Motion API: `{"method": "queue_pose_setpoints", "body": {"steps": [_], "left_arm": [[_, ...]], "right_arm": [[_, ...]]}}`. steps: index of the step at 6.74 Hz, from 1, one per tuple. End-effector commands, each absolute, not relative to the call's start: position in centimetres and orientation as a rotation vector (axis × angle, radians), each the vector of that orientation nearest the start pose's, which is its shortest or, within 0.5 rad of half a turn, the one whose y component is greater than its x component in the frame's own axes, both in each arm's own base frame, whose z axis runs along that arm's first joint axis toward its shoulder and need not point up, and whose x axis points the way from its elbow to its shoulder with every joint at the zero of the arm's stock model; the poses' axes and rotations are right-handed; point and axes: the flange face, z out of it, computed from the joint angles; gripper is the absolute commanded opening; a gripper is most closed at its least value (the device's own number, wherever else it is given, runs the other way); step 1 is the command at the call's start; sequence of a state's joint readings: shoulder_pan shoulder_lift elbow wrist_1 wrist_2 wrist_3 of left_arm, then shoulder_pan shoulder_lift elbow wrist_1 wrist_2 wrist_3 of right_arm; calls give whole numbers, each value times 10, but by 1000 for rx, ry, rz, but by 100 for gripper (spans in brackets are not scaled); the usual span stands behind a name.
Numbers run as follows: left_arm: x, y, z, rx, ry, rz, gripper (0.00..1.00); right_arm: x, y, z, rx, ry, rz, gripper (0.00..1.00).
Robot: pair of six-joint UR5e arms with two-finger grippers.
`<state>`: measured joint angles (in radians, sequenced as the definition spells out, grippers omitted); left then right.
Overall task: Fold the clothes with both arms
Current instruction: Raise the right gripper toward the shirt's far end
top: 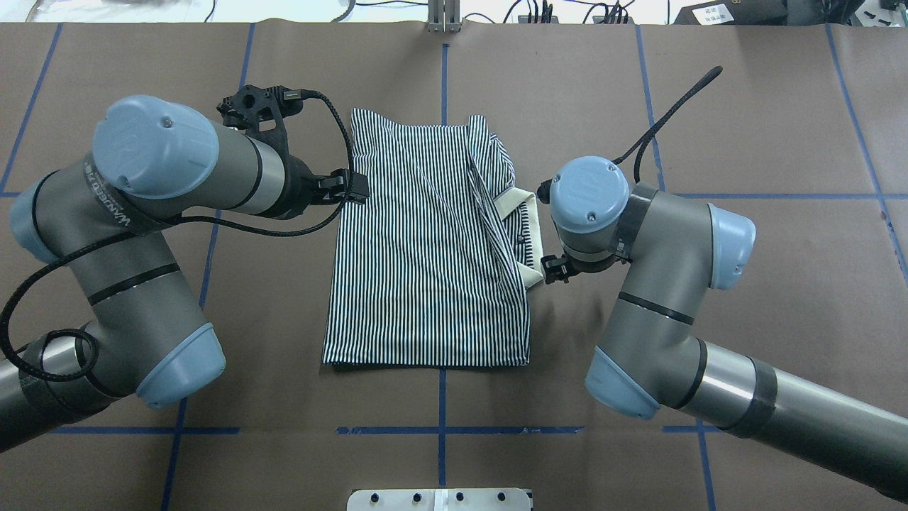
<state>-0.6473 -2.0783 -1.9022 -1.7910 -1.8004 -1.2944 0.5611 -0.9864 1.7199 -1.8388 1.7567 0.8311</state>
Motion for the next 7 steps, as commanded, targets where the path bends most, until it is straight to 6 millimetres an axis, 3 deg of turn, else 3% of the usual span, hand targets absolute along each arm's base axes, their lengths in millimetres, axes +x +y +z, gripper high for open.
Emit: {"method": "queue_pose_setpoints", "body": {"steps": [1,3,7], "left_arm": [[406,-447,197,292,1047,-212,100],[405,-448,200,292,1043,-215,100],[404,-449,200,292,1043,-214,100]], "right_arm": [[-551,-500,247,171,-519,-207,100],[-599,-530,248,193,-544,-200,100],[-593,-538,264,186,-517,-212,100]]}}
